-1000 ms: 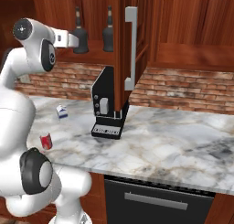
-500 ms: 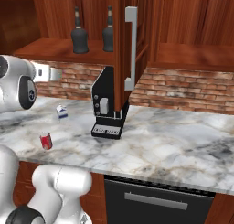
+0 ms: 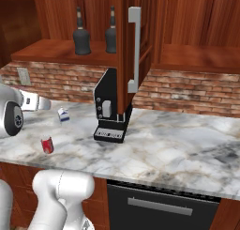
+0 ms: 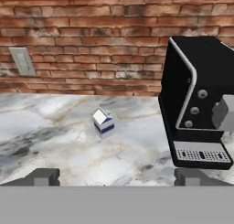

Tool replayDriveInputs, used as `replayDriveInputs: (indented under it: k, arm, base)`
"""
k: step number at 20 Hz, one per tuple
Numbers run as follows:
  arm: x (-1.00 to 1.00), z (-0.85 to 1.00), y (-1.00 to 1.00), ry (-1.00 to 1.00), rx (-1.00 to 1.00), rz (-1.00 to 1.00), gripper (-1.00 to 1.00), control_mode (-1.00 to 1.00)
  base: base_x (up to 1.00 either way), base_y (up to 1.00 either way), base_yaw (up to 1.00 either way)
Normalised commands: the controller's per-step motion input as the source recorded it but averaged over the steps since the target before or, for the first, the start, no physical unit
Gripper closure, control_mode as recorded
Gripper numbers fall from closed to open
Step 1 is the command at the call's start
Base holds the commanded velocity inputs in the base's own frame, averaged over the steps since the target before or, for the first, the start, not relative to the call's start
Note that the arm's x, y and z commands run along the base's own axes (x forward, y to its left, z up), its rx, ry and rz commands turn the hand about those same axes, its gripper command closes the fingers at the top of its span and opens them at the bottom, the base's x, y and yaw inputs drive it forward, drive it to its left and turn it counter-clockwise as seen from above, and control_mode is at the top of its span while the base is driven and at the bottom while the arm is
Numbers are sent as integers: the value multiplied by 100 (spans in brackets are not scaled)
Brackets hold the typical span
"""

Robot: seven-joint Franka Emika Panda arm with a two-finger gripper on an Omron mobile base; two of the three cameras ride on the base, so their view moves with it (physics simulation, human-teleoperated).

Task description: Sort all alcoholic drinks to one cabinet, and non-alcoholic drinks to the other.

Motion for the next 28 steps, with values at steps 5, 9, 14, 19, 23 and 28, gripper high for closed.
replayDriveInputs:
  k: [5,9,14,19,23,28]
  arm:
    - [0,-62,23,15,-2,4,-100,-100]
    - [0,-62,21,16,0,1,-100,-100]
    - [0,-62,16,11,0,1,-100,-100]
    - [0,-47,6,12,0,0,-100,-100]
    - [0,-38,0,16,0,0,-100,-100]
    - [8,-35,0,6,0,0,-100,-100]
  base:
    - [0,0,0]
    - [0,0,0]
    - [0,0,0]
    - [0,0,0]
    - [0,0,0]
    - [0,0,0]
